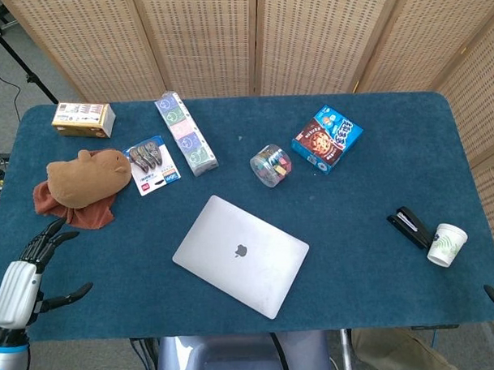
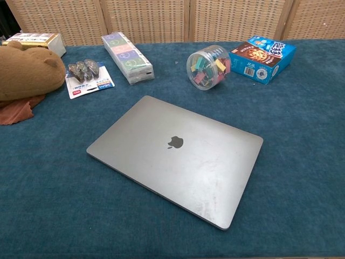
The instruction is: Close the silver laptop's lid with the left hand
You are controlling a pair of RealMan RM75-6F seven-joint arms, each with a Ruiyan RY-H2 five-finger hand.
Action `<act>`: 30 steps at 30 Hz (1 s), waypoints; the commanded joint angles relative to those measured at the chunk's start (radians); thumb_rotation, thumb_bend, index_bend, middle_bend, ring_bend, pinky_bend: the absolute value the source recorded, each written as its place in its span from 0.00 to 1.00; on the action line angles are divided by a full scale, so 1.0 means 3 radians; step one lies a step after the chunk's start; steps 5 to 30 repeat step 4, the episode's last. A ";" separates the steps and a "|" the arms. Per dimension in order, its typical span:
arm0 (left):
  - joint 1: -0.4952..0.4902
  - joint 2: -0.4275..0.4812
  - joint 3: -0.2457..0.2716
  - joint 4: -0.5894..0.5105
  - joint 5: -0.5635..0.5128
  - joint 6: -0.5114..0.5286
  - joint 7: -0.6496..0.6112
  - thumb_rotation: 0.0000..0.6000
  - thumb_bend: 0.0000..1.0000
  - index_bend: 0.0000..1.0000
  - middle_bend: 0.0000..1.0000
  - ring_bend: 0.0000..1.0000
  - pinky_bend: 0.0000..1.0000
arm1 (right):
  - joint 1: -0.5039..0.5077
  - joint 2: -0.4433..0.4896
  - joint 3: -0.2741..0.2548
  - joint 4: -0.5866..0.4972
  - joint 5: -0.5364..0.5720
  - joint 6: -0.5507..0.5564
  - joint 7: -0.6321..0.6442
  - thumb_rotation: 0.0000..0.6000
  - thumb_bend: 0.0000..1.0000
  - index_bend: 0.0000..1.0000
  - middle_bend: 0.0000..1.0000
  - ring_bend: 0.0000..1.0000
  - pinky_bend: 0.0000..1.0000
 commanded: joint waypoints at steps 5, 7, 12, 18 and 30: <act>0.0251 -0.0168 0.0027 0.0137 0.0059 0.0216 -0.0090 1.00 0.12 0.23 0.13 0.13 0.18 | -0.0014 0.0008 -0.0012 -0.0014 -0.0005 0.0042 -0.0006 1.00 0.19 0.01 0.00 0.00 0.00; 0.0251 -0.0168 0.0027 0.0137 0.0059 0.0216 -0.0090 1.00 0.12 0.23 0.13 0.13 0.18 | -0.0014 0.0008 -0.0012 -0.0014 -0.0005 0.0042 -0.0006 1.00 0.19 0.01 0.00 0.00 0.00; 0.0251 -0.0168 0.0027 0.0137 0.0059 0.0216 -0.0090 1.00 0.12 0.23 0.13 0.13 0.18 | -0.0014 0.0008 -0.0012 -0.0014 -0.0005 0.0042 -0.0006 1.00 0.19 0.01 0.00 0.00 0.00; 0.0251 -0.0168 0.0027 0.0137 0.0059 0.0216 -0.0090 1.00 0.12 0.23 0.13 0.13 0.18 | -0.0014 0.0008 -0.0012 -0.0014 -0.0005 0.0042 -0.0006 1.00 0.19 0.01 0.00 0.00 0.00; 0.0251 -0.0168 0.0027 0.0137 0.0059 0.0216 -0.0090 1.00 0.12 0.23 0.13 0.13 0.18 | -0.0014 0.0008 -0.0012 -0.0014 -0.0005 0.0042 -0.0006 1.00 0.19 0.01 0.00 0.00 0.00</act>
